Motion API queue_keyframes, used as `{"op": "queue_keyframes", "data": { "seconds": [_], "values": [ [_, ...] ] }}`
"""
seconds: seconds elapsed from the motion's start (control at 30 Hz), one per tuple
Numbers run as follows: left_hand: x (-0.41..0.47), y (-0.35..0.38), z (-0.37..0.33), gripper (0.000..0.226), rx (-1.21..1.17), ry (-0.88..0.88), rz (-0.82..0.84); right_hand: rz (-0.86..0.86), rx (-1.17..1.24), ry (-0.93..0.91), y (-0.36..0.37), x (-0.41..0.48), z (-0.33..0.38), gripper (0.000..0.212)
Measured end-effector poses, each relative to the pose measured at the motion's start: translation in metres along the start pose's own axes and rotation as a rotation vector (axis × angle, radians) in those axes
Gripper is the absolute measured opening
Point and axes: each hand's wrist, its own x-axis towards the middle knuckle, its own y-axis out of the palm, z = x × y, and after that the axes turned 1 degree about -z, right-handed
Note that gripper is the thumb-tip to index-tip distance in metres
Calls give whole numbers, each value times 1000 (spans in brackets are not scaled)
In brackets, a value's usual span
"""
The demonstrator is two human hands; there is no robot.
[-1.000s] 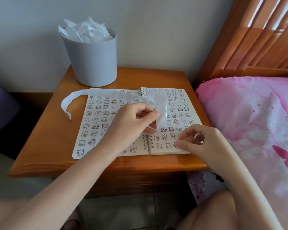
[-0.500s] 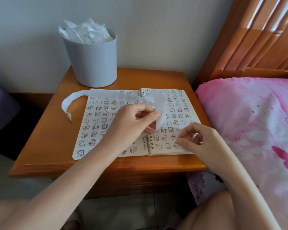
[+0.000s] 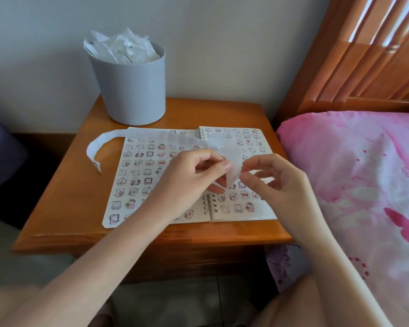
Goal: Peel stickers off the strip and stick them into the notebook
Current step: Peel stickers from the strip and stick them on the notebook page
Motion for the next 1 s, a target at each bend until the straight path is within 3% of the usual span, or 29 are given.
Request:
{"op": "queue_keyframes", "data": {
  "seconds": [0.5, 1.0],
  "values": [
    [1, -1, 0, 15, -42, 64, 24, -93, 231, -41, 6, 8, 7, 8],
    [2, 0, 6, 12, 12, 75, 26, -61, 60, -79, 5, 3, 0, 13]
  ]
}}
